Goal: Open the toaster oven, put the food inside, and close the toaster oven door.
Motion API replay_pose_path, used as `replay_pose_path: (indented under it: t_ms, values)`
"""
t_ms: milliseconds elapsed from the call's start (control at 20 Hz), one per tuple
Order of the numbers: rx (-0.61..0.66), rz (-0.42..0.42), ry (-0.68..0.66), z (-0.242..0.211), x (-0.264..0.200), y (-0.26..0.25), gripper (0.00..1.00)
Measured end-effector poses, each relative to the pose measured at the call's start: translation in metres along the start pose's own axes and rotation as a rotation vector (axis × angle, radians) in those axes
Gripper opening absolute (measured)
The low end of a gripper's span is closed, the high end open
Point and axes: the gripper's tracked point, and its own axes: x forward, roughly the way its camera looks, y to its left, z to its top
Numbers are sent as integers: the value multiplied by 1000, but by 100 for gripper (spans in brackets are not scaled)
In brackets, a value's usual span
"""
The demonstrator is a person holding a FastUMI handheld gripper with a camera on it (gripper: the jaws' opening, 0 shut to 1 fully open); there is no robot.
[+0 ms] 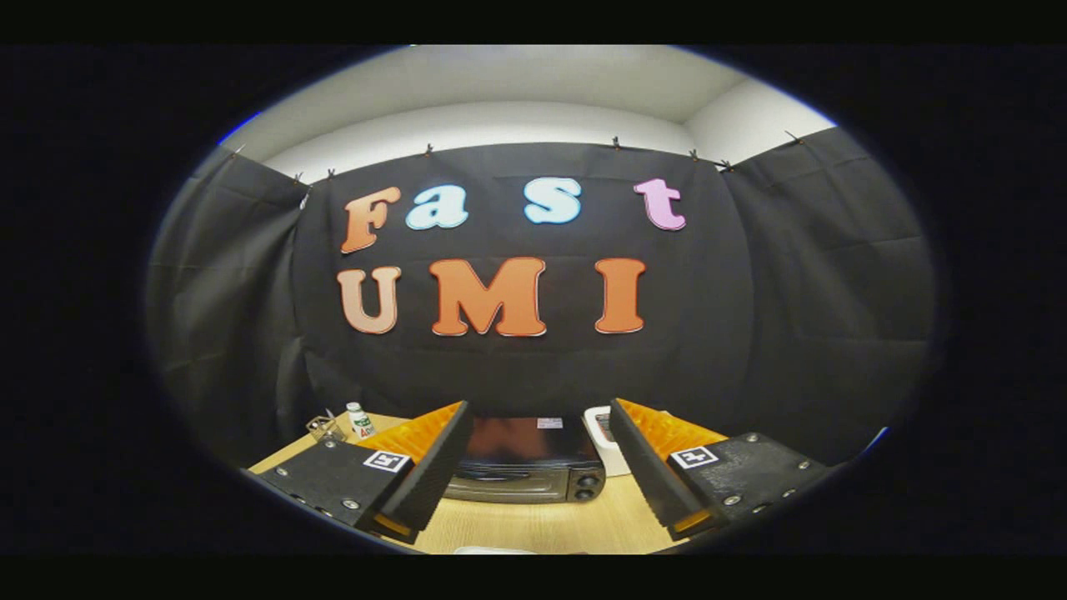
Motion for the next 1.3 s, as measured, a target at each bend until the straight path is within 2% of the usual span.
replay_pose_path:
  t_ms: [450, 800, 950, 1150, 1300]
  values:
    - [8, 43, 36, -18, 24, 16, 97]
    - [31, 50, 137, -77, 65, 41, 98]
    - [39, 87, 222, -107, 85, 60, 98]
    - [-35, 131, 285, -135, 110, 84, 98]
    - [-85, 132, 334, -157, 129, 92, 98]
